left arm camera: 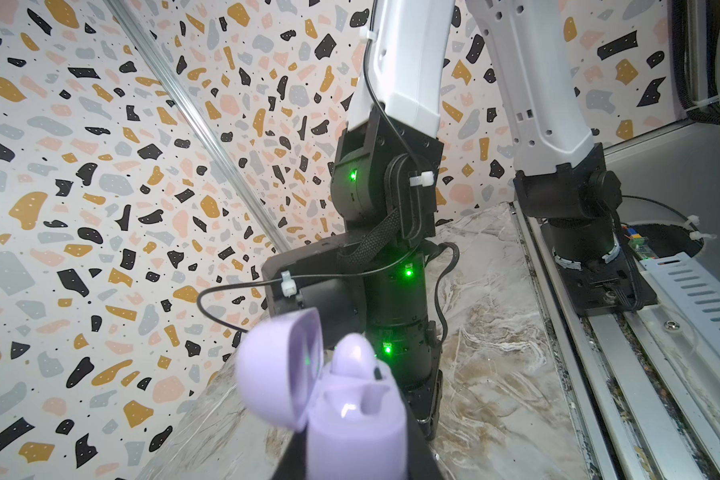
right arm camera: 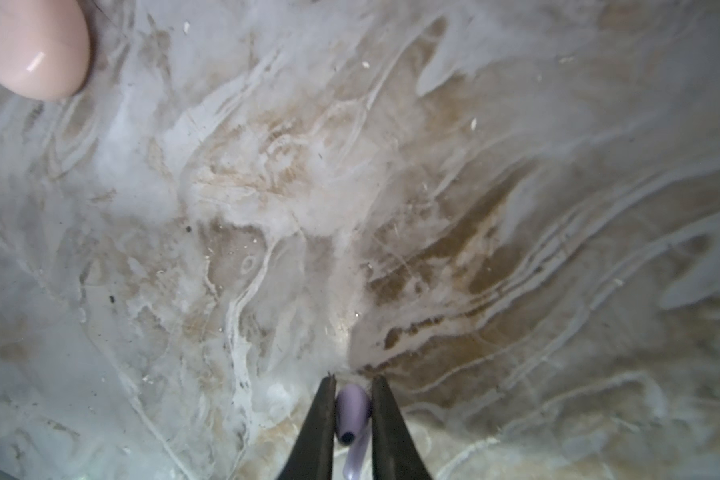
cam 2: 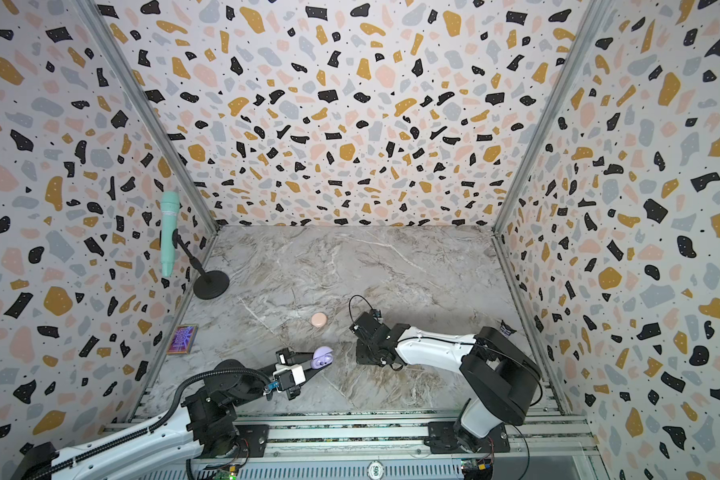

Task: Insert the wireless bluetooth earbuds into the charging case
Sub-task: 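Close the right gripper on the lilac earbud, then lift the earbud with the right gripper and carry it toward the case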

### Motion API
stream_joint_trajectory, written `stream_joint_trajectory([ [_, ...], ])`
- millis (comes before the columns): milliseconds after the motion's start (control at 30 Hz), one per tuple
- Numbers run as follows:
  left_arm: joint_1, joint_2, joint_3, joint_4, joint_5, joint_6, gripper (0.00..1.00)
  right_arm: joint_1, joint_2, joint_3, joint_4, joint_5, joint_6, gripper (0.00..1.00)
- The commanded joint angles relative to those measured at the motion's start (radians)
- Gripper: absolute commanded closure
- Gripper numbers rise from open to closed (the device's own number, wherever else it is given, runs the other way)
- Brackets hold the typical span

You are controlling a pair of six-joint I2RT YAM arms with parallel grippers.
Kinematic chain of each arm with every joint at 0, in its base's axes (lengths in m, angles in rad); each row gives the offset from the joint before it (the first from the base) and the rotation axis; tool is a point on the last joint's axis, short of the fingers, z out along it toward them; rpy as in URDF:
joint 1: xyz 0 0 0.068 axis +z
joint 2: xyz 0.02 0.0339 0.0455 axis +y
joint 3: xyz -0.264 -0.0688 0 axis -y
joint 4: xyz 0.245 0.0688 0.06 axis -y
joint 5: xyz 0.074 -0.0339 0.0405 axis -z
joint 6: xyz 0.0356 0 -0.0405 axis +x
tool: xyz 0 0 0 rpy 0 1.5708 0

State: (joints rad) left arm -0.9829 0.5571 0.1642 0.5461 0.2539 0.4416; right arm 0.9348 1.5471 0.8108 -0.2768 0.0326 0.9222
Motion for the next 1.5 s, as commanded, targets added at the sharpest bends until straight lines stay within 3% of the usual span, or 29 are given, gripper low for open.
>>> stream_joint_trajectory([
  [0, 0.005, 0.001, 0.024, 0.057, 0.015, -0.006, 1.0, -0.01, -0.038, -0.016, 0.017, -0.009, -0.004, 0.83],
  [567, 0.006, 0.014, 0.032, 0.061, 0.018, -0.041, 1.0, -0.012, -0.099, -0.073, 0.101, -0.002, -0.025, 0.83],
  [767, 0.002, 0.034, 0.055, 0.087, 0.026, -0.119, 1.0, -0.014, -0.095, -0.086, 0.117, 0.003, -0.031, 0.83],
  [900, -0.004, 0.045, 0.084, 0.106, 0.049, -0.233, 1.0, -0.02, -0.12, -0.107, 0.134, 0.002, -0.037, 0.83],
  [1133, -0.073, 0.055, 0.026, 0.228, -0.089, -0.441, 1.0, -0.02, -0.188, -0.13, 0.135, 0.013, -0.063, 0.84],
  [1467, -0.131, 0.153, -0.127, 0.437, -0.254, -0.581, 1.0, -0.02, -0.318, -0.113, 0.097, 0.038, -0.107, 0.84],
])
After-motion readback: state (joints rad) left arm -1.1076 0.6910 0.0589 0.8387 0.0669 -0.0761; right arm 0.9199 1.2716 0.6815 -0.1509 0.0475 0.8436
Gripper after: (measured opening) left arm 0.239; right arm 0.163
